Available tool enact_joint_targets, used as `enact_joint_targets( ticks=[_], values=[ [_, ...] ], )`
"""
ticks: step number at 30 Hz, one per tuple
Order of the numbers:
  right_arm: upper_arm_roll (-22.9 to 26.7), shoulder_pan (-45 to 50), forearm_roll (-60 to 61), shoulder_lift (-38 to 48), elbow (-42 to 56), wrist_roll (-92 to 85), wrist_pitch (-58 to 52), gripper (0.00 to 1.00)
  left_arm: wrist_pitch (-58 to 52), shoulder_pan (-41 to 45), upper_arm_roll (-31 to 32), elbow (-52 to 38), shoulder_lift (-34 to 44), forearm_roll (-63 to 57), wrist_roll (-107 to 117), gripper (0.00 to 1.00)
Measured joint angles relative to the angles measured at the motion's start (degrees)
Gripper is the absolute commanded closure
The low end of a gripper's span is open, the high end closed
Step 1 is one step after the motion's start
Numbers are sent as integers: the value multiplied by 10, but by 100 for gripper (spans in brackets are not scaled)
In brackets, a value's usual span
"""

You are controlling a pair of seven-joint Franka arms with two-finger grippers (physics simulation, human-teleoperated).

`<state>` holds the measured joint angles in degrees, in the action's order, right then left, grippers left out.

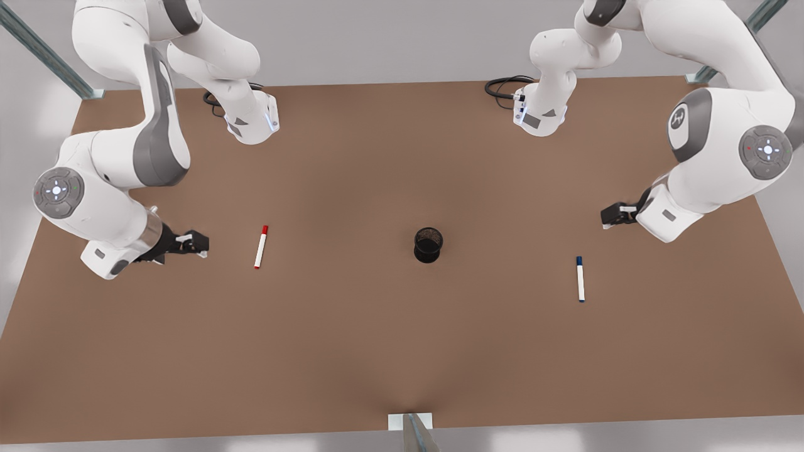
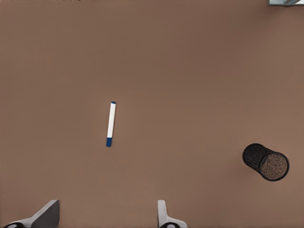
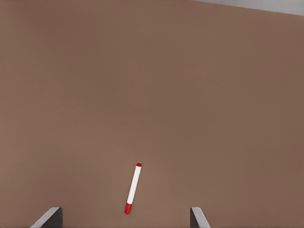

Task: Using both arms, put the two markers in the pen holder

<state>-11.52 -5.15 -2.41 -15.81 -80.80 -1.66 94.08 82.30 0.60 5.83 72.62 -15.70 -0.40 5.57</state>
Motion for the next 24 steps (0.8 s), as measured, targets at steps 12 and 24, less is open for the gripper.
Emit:
enact_joint_targets(
  ticks=[12,24],
  values=[
    [-5,-31,-6,-25,-102,4,74,0,302,-30,-27,101,-205,0,-26,0],
    [-11,-18,-7,-120,-305,55,304,0,488,-23,-42,202,-250,-26,-34,0]
  ],
)
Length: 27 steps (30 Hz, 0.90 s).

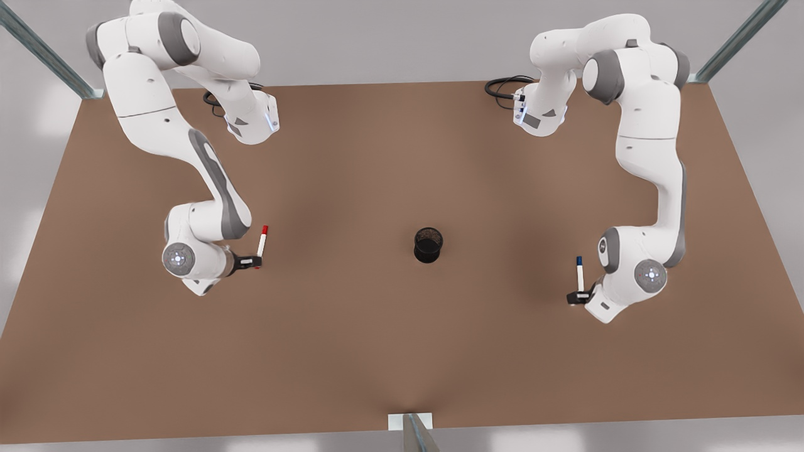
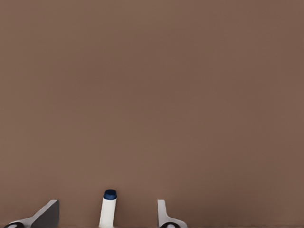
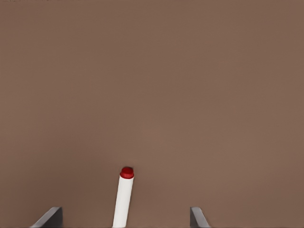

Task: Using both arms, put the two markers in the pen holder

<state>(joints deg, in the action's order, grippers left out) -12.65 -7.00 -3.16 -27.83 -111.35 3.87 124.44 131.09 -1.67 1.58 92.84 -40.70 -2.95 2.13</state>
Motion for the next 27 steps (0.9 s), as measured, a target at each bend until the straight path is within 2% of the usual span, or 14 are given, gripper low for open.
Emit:
enact_joint_targets(
  ticks=[4,6,7,11,16,17,22,25,26,27],
  values=[
    [0,9,-2,-23,-6,36,32,0,20,-4,-1,28,11,-1,0,0],
    [0,5,-4,-6,-33,53,42,1,26,-5,-1,37,13,-1,-1,5],
    [0,3,-5,5,-51,62,48,2,28,-5,-1,39,13,-2,-1,16],
    [0,-5,-6,27,-103,91,77,4,36,-4,0,40,11,-5,-8,19],
    [-1,20,-28,25,-117,136,97,22,44,-5,0,51,8,-7,-24,19],
    [-1,26,-32,24,-117,145,100,25,45,-5,0,53,8,-7,-26,21],
    [0,26,-44,10,-119,185,113,31,50,-7,0,57,8,-7,-39,30],
    [0,25,-46,6,-122,204,120,35,51,-8,0,56,7,-7,-45,32],
    [0,25,-47,5,-122,209,122,43,52,-8,0,56,7,-7,-47,32],
    [0,26,-47,6,-122,214,123,46,52,-8,0,55,6,-7,-49,32]
  ],
)
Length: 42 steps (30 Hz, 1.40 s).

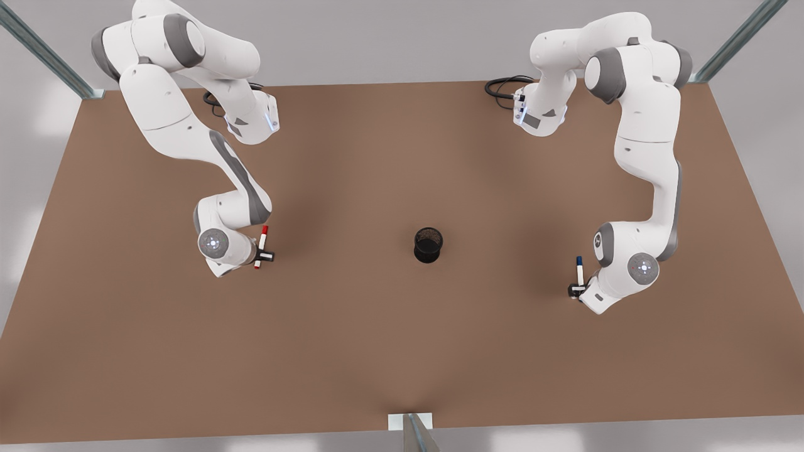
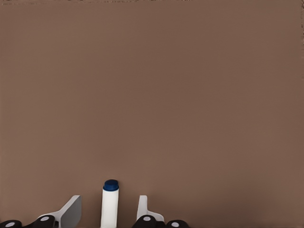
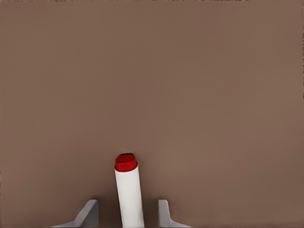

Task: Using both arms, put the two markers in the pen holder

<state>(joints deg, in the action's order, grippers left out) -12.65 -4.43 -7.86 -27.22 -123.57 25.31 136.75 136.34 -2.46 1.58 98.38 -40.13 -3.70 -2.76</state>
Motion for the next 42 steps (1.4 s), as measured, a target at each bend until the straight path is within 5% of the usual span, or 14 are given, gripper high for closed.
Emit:
enact_joint_targets(
  ticks=[10,15,25,33,42],
  values=[
    [0,-2,-1,0,-3,39,5,58,11,-3,0,-2,-11,0,-13,36],
    [0,-3,0,0,-6,49,7,69,15,-4,0,-2,-14,0,-16,50],
    [-21,-2,4,61,14,55,-7,75,20,-4,0,-2,-15,-1,-20,71],
    [-158,-1,5,110,163,50,-38,75,24,-1,0,-4,-11,-8,-12,79],
    [-233,5,6,63,303,36,-12,77,16,-14,51,-50,31,43,-17,79]
  ],
)
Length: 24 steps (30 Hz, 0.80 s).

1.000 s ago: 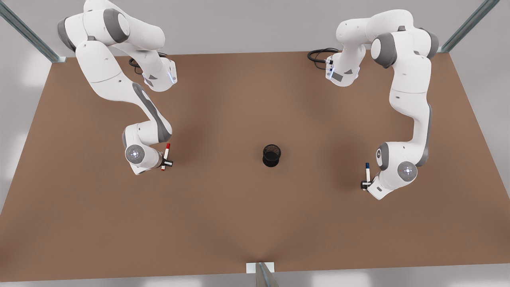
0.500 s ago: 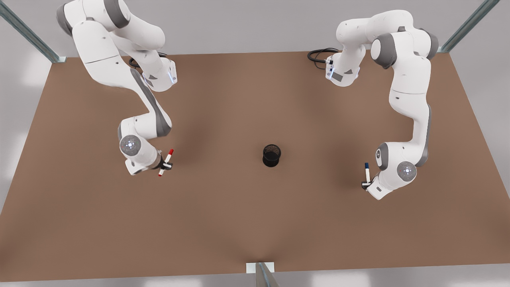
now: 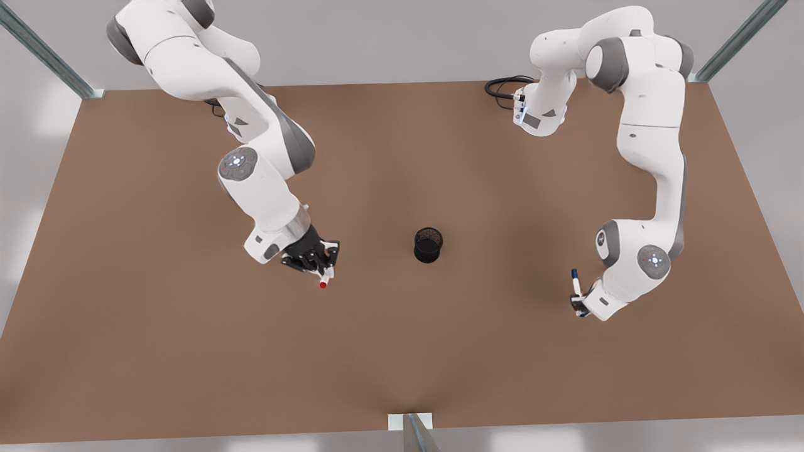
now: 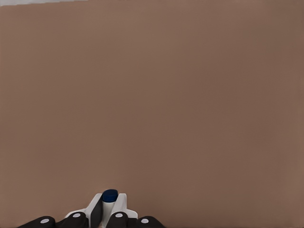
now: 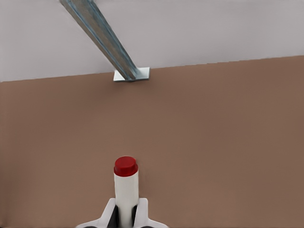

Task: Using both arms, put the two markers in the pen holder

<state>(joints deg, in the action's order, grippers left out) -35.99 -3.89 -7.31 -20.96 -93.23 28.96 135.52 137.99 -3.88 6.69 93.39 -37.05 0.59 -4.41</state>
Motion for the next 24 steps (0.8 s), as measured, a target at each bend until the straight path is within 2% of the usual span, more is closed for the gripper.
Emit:
enact_joint_targets(
  ticks=[5,11,15,22,24],
  values=[
    [0,66,-7,-17,20,-5,36,77,-5,-1,12,-5,2,49,-28,79],
    [6,168,-113,-78,22,-8,170,77,-8,0,44,-3,2,65,-60,79],
    [59,242,-187,-116,61,-8,252,77,-8,4,47,-3,0,68,-80,79],
    [89,253,-286,-143,39,-3,349,77,-7,-4,94,-19,-1,74,-108,79],
    [90,259,-305,-151,37,-2,364,77,-8,-19,116,-19,0,115,-130,79]
  ],
)
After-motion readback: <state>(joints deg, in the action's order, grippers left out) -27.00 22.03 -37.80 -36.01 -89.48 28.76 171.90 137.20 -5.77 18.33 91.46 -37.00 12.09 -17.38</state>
